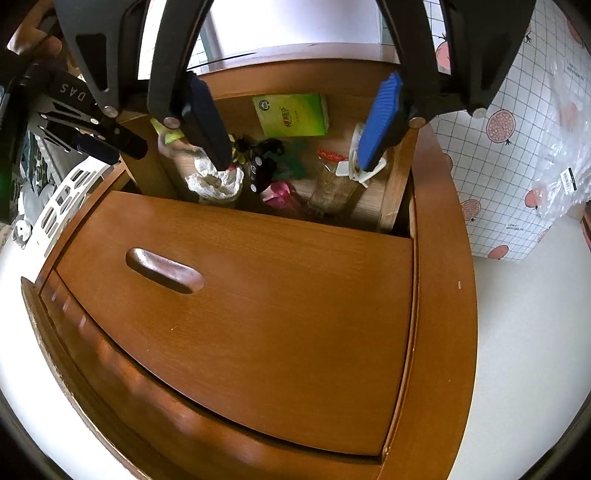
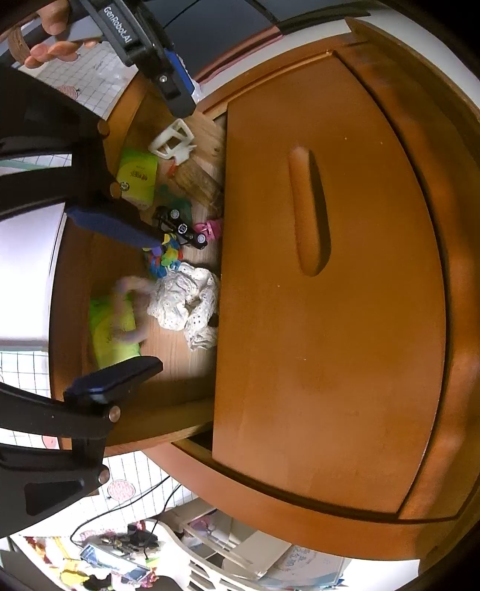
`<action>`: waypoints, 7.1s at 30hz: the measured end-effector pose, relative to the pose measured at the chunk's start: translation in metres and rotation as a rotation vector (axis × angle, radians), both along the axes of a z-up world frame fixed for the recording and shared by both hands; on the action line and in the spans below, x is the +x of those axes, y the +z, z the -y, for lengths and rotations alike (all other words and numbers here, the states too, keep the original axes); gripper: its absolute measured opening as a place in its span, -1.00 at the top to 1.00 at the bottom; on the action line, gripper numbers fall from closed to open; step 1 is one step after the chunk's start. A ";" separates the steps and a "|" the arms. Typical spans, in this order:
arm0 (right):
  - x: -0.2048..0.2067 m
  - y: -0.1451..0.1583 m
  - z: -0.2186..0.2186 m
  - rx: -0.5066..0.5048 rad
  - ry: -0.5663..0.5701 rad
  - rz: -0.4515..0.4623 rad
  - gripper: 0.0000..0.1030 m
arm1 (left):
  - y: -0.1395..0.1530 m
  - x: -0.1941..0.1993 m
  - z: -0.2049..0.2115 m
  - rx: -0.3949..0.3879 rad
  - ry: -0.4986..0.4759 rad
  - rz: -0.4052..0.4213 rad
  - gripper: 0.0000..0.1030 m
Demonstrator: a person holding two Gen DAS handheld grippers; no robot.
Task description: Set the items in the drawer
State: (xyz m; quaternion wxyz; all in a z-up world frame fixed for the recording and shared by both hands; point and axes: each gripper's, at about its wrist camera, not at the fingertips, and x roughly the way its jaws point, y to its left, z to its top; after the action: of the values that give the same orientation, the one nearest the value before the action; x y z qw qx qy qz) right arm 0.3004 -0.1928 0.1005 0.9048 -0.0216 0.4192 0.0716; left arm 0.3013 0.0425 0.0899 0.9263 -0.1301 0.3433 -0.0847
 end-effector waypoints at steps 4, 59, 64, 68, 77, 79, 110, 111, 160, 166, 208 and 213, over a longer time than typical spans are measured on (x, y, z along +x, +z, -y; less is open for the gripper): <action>-0.002 -0.001 0.001 0.001 -0.005 0.003 -0.47 | -0.001 -0.001 0.000 0.001 0.018 0.001 -0.53; -0.035 -0.048 0.016 0.005 -0.079 0.012 -1.00 | -0.029 -0.015 0.010 0.088 0.053 0.030 -1.00; -0.022 -0.058 0.014 0.000 -0.087 -0.011 -1.00 | -0.033 -0.009 0.007 0.073 0.055 0.014 -1.00; -0.012 -0.063 0.017 0.015 -0.111 -0.029 -1.00 | -0.039 -0.011 0.007 0.096 0.065 0.005 -1.00; -0.010 -0.073 0.017 0.007 -0.138 -0.042 -1.00 | -0.044 -0.019 0.014 0.102 0.083 -0.002 -1.00; -0.010 -0.075 0.015 0.008 -0.138 -0.043 -1.00 | -0.046 -0.020 0.017 0.111 0.082 -0.005 -1.00; -0.079 -0.071 0.031 0.039 -0.146 -0.073 -1.00 | -0.043 -0.191 0.036 0.130 0.083 0.038 -1.00; -0.086 -0.072 0.032 0.036 -0.146 -0.075 -1.00 | -0.044 -0.203 0.036 0.139 0.097 0.040 -1.00; -0.261 -0.101 0.029 -0.018 -0.044 -0.112 -1.00 | -0.099 -0.304 0.014 0.277 0.044 -0.110 -1.00; -0.271 -0.099 0.027 -0.023 -0.044 -0.094 -1.00 | -0.104 -0.314 0.016 0.285 0.036 -0.112 -1.00; -0.278 -0.097 0.028 -0.031 -0.046 -0.084 -1.00 | -0.123 -0.322 0.010 0.264 0.048 -0.175 -1.00; -0.279 -0.098 0.028 -0.029 -0.047 -0.084 -1.00 | -0.124 -0.322 0.010 0.265 0.048 -0.178 -1.00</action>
State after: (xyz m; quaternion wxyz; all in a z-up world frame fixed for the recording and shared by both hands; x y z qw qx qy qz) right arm 0.0217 -0.2211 0.0029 0.8874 -0.0219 0.4583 0.0450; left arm -0.0205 0.0325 -0.0340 0.9030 -0.0220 0.4292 -0.0044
